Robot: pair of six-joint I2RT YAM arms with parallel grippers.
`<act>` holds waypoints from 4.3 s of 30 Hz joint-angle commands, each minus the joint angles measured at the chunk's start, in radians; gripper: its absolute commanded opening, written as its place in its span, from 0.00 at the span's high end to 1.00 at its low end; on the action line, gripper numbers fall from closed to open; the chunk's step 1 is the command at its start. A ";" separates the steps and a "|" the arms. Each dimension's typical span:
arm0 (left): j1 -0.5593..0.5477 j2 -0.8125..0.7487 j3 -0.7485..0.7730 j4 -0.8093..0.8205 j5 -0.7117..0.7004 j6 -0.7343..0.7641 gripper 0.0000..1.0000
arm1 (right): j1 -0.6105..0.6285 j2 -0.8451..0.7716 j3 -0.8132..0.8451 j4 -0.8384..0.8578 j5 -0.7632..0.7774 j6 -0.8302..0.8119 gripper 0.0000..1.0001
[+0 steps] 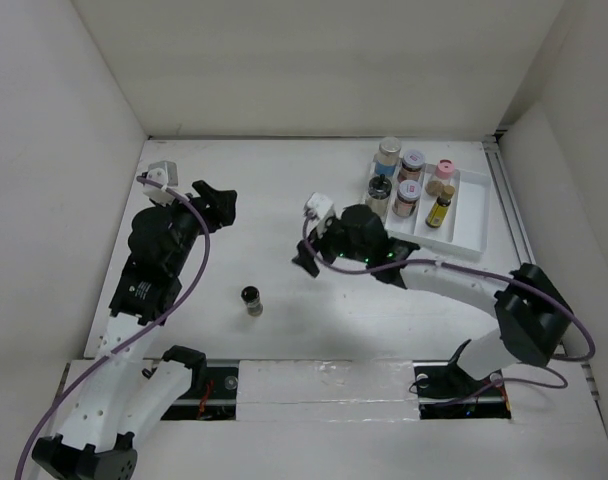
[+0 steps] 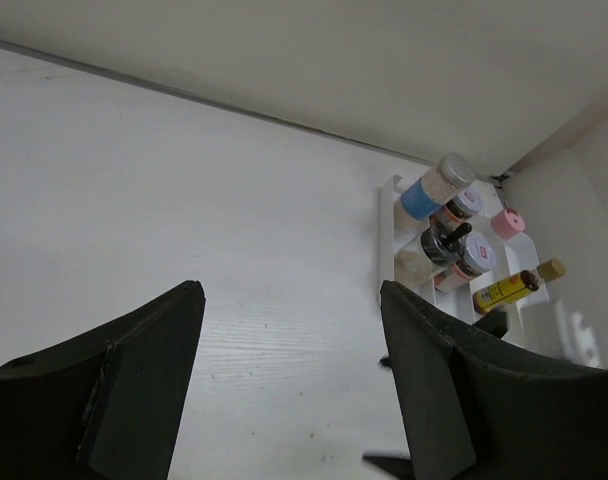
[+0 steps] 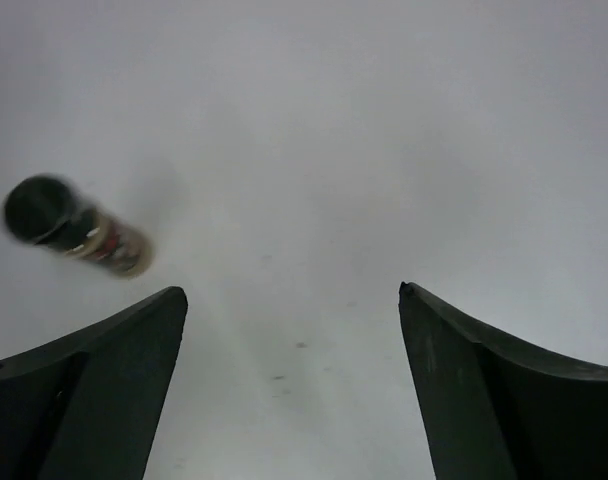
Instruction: Organize the condiment bottles
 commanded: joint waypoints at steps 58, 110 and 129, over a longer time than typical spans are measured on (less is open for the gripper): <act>-0.002 -0.024 0.006 0.017 0.041 -0.009 0.24 | -1.048 0.156 0.284 0.127 0.222 0.212 0.67; -0.002 -0.003 0.015 0.008 0.050 0.000 0.17 | -0.827 -0.256 0.259 0.234 -0.102 0.204 0.00; 0.007 -0.098 0.006 0.017 0.012 -0.020 0.16 | 0.147 0.122 0.261 0.124 -0.358 0.031 0.00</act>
